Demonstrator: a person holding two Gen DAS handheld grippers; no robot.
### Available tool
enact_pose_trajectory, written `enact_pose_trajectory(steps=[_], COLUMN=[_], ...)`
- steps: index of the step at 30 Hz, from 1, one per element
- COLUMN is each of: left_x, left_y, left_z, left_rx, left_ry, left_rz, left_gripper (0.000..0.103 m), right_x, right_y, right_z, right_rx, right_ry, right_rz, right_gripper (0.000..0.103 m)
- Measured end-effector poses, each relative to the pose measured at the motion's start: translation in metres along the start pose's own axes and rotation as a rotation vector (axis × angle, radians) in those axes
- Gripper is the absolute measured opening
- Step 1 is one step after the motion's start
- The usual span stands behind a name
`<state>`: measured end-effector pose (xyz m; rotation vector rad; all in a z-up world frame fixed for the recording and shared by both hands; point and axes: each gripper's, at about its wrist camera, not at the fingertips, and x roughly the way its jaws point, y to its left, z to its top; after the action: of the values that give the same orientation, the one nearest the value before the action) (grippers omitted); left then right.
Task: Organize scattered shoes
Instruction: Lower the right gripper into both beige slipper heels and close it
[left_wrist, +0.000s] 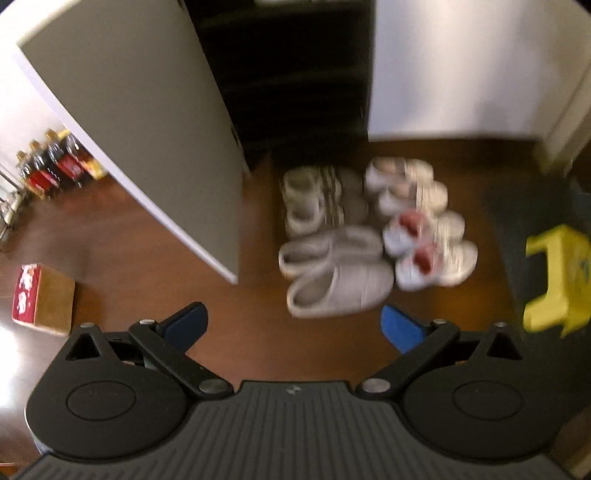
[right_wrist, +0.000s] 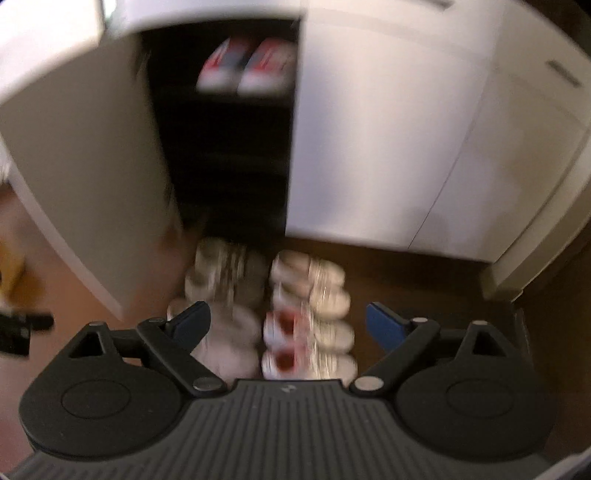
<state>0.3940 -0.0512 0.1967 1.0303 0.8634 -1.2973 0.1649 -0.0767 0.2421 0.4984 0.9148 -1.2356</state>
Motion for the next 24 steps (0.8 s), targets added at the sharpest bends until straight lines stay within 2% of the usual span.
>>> enact_pose_trajectory(steps=[5, 8, 10, 13, 16, 20, 24], left_x=[0.018, 0.030, 0.045, 0.080, 0.122, 0.170, 0.223], left_y=[-0.024, -0.031, -0.033, -0.036, -0.044, -0.052, -0.056], left_z=[0.009, 0.026, 0.034, 0.034, 0.027, 0.015, -0.007], left_rx=[0.048, 0.003, -0.067, -0.163, -0.228, -0.274, -0.297], left_ry=[0.005, 0.003, -0.006, 0.009, 0.041, 0.082, 0.123], left_rz=[0.045, 0.055, 0.072, 0.111, 0.149, 0.174, 0.166], left_gripper=[0.102, 0.102, 0.102, 0.102, 0.102, 0.102, 0.102], right_x=[0.042, 0.073, 0.099, 0.159, 0.235, 0.323, 0.399], right_y=[-0.002, -0.005, -0.004, 0.007, 0.033, 0.078, 0.121], right_z=[-0.001, 0.013, 0.020, 0.030, 0.025, 0.001, -0.037], right_rx=[-0.161, -0.296, -0.396, -0.620, -0.852, -1.004, -1.123], right_ry=[0.065, 0.055, 0.039, 0.016, 0.019, 0.067, 0.072], right_rz=[0.114, 0.203, 0.262, 0.359, 0.438, 0.537, 0.581], right_gripper=[0.090, 0.090, 0.090, 0.090, 0.090, 0.090, 0.088])
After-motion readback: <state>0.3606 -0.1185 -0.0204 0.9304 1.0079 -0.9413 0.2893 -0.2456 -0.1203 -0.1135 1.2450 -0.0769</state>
